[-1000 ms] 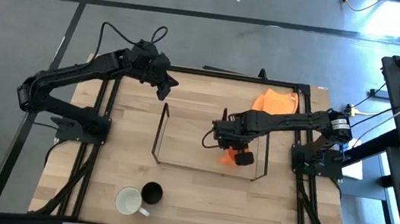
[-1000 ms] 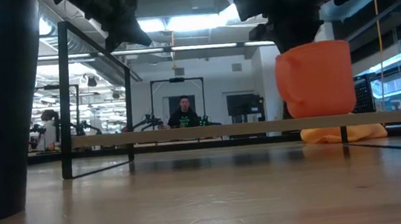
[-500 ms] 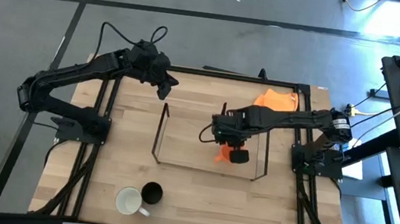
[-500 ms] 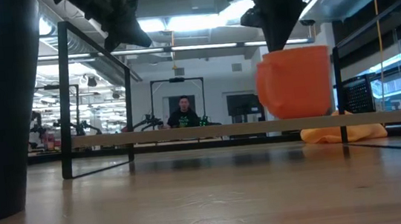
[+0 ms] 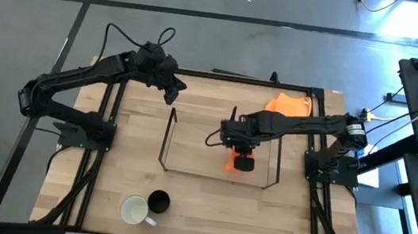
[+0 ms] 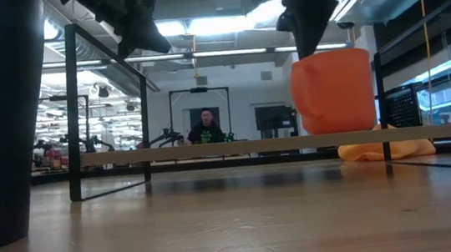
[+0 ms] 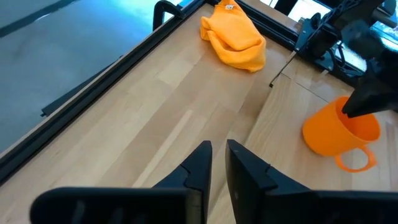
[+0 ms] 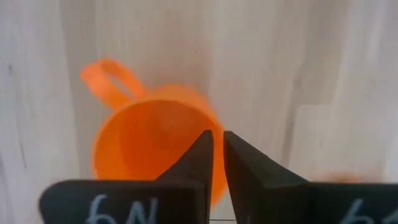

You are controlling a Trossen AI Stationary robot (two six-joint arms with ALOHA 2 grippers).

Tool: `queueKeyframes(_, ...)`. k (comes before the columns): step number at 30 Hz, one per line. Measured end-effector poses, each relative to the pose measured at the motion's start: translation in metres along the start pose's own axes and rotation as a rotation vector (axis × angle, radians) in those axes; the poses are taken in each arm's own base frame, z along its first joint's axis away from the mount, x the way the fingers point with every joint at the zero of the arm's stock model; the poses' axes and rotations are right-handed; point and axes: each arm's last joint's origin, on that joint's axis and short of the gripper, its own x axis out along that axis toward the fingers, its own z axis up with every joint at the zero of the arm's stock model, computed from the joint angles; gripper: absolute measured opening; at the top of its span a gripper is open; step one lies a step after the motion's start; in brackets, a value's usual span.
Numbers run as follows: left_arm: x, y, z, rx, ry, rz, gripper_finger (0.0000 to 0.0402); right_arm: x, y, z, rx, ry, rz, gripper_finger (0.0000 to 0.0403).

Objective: Stack small to large cups/mugs on shelf
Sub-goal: Put the orange mug on the shelf

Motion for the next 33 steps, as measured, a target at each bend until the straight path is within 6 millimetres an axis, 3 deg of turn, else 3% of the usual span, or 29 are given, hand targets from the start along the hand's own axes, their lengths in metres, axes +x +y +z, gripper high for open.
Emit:
queueKeyframes(6,0.0,-0.001,0.0,0.008,0.002,-0.004,0.0041,-0.022,0.0,0.01,0.125,-0.094,-0.02,0.004)
queueKeyframes(10,0.0,-0.001,0.0,0.008,0.004,-0.011,0.0043,-0.029,0.003,0.015,0.267,-0.121,0.099,0.0039)
queueKeyframes(17,0.001,-0.005,-0.001,0.016,0.012,-0.041,0.004,-0.013,0.015,0.018,0.433,-0.052,0.208,0.0008)
queueKeyframes(24,0.001,-0.008,-0.002,0.024,0.014,-0.048,0.0044,0.009,0.031,0.03,0.473,-0.033,0.217,0.0018)
queueKeyframes(33,0.001,-0.008,-0.002,0.024,0.015,-0.048,0.0042,0.018,0.04,0.026,0.461,0.04,0.195,0.0007)
